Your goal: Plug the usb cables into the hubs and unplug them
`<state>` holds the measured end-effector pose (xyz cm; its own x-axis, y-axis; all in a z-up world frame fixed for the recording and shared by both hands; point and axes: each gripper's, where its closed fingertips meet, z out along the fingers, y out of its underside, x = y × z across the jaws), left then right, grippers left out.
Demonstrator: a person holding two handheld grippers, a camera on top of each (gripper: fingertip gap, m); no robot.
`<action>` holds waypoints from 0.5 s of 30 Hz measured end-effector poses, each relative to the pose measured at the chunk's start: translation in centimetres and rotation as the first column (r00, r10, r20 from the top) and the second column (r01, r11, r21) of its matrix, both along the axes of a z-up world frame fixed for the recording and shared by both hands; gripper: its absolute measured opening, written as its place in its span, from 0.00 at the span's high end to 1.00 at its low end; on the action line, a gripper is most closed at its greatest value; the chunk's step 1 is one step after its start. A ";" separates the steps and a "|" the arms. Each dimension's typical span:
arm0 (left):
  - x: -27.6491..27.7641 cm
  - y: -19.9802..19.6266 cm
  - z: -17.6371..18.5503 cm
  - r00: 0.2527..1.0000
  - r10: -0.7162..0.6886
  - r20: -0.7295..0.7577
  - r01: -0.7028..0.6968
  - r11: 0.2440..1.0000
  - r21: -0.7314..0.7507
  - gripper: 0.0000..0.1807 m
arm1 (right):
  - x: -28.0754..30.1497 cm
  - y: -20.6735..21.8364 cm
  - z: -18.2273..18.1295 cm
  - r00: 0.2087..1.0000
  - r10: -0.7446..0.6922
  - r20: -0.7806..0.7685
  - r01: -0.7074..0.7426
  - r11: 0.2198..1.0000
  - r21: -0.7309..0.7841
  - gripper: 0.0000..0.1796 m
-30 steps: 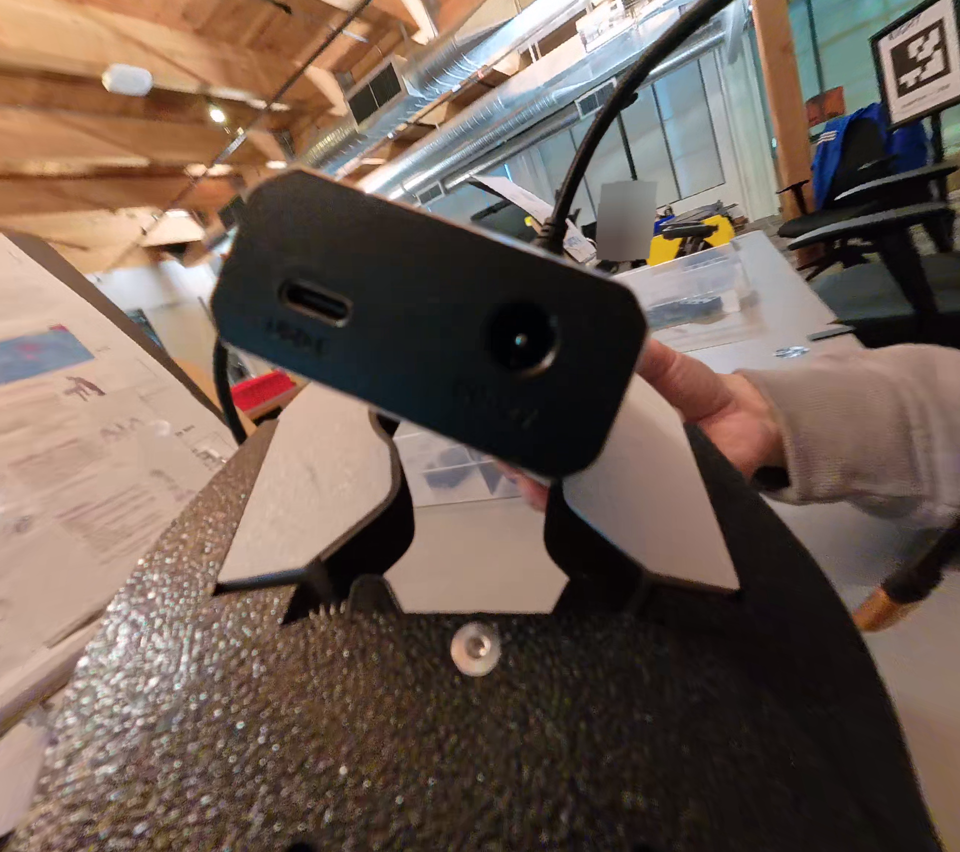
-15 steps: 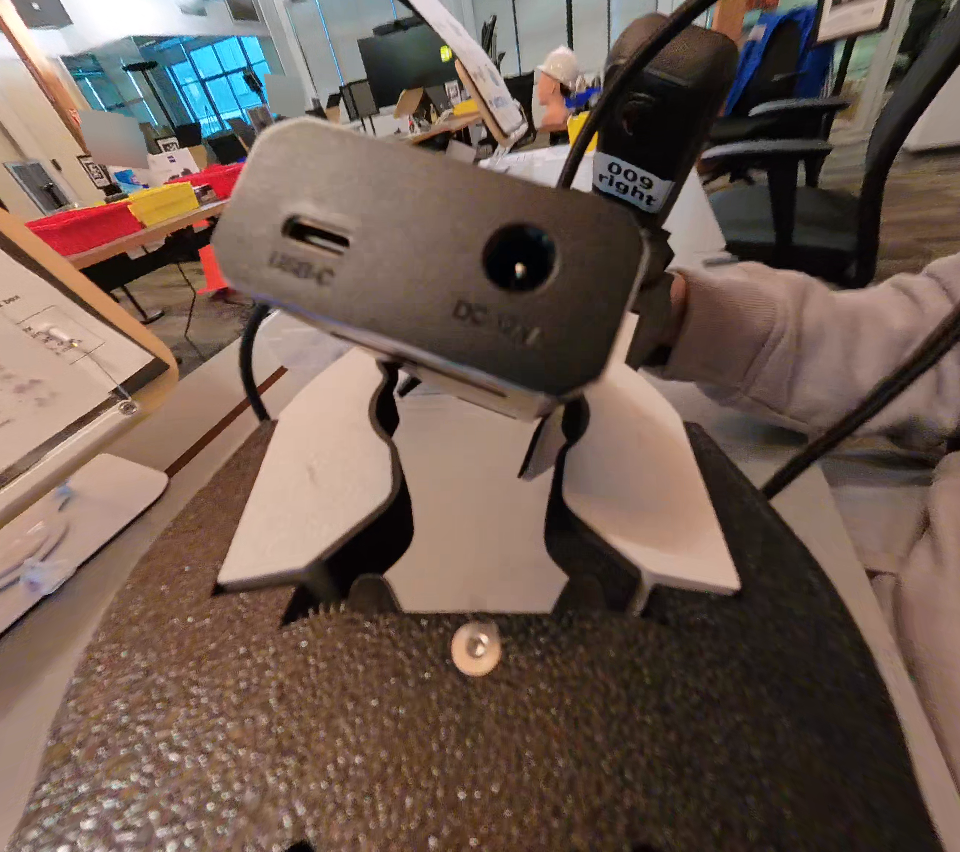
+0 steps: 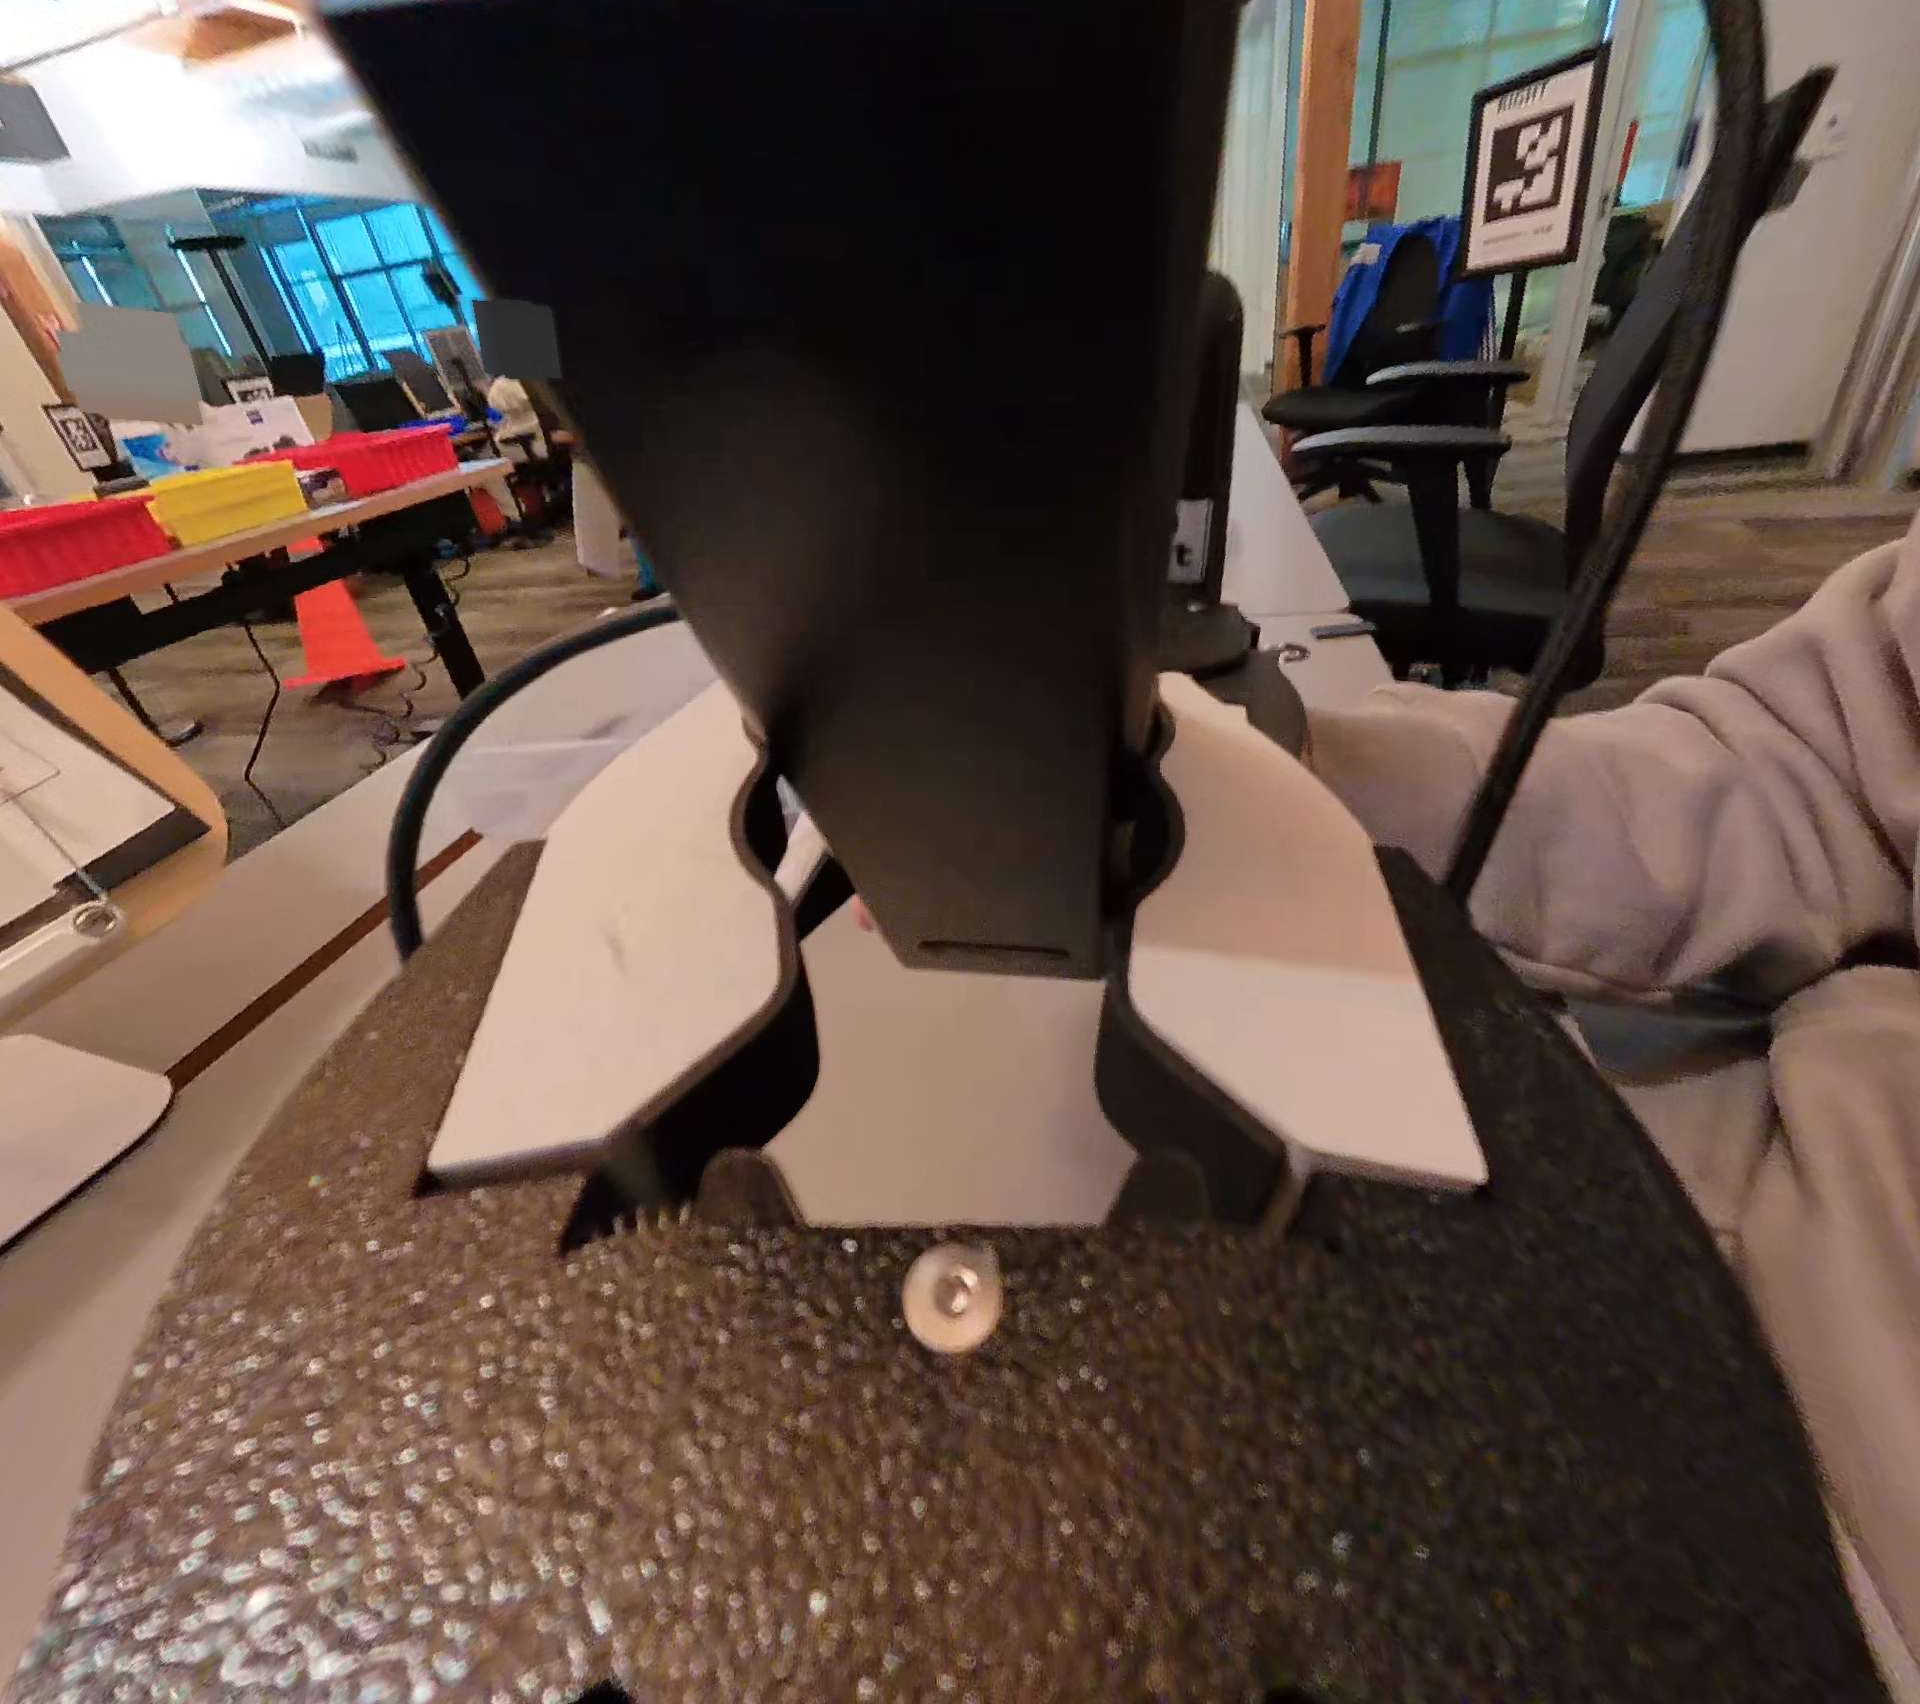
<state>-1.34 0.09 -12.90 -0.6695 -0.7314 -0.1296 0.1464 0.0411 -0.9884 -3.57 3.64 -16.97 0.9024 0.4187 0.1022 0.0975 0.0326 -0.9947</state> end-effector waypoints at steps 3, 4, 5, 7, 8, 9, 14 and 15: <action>0.2 -0.2 -0.3 1.000 -0.019 -0.012 0.018 0.999 -0.038 0.65 | 0.2 0.2 -0.4 1.000 -0.012 0.012 0.012 1.000 -0.013 0.65; 0.2 -0.1 -0.4 1.000 -0.020 -0.015 0.020 0.999 -0.038 0.65 | 0.3 0.2 -0.7 1.000 -0.012 0.016 0.013 1.000 -0.022 0.65; 0.3 -0.1 -0.6 1.000 -0.020 -0.022 0.020 0.999 -0.034 0.65 | 0.3 0.3 -0.9 1.000 -0.013 0.021 0.013 0.999 -0.031 0.65; 0.4 -0.1 -1.2 0.999 -0.019 -0.047 0.018 1.000 -0.011 0.65 | 0.4 0.5 -1.6 0.999 -0.015 0.032 0.017 0.998 -0.053 0.65; 0.5 0.0 -1.4 0.998 -0.018 -0.060 0.017 1.000 -0.011 0.66 | 0.5 0.5 -1.7 0.999 -0.018 0.030 0.020 0.998 -0.053 0.65; 0.6 0.0 -1.5 0.998 -0.019 -0.064 0.018 0.999 -0.026 0.66 | 0.6 0.5 -1.6 1.000 -0.022 0.019 0.023 0.998 -0.051 0.65; 1.9 2.1 -2.9 0.990 0.057 -0.130 -0.063 0.997 -0.046 0.66 | 2.1 -0.6 -2.7 0.994 -0.062 0.089 0.070 0.993 -0.090 0.58; 2.0 2.9 -3.6 0.984 0.089 -0.154 -0.096 0.995 -0.035 0.66 | 3.1 -1.4 -3.1 0.989 -0.080 0.122 0.094 0.989 -0.113 0.55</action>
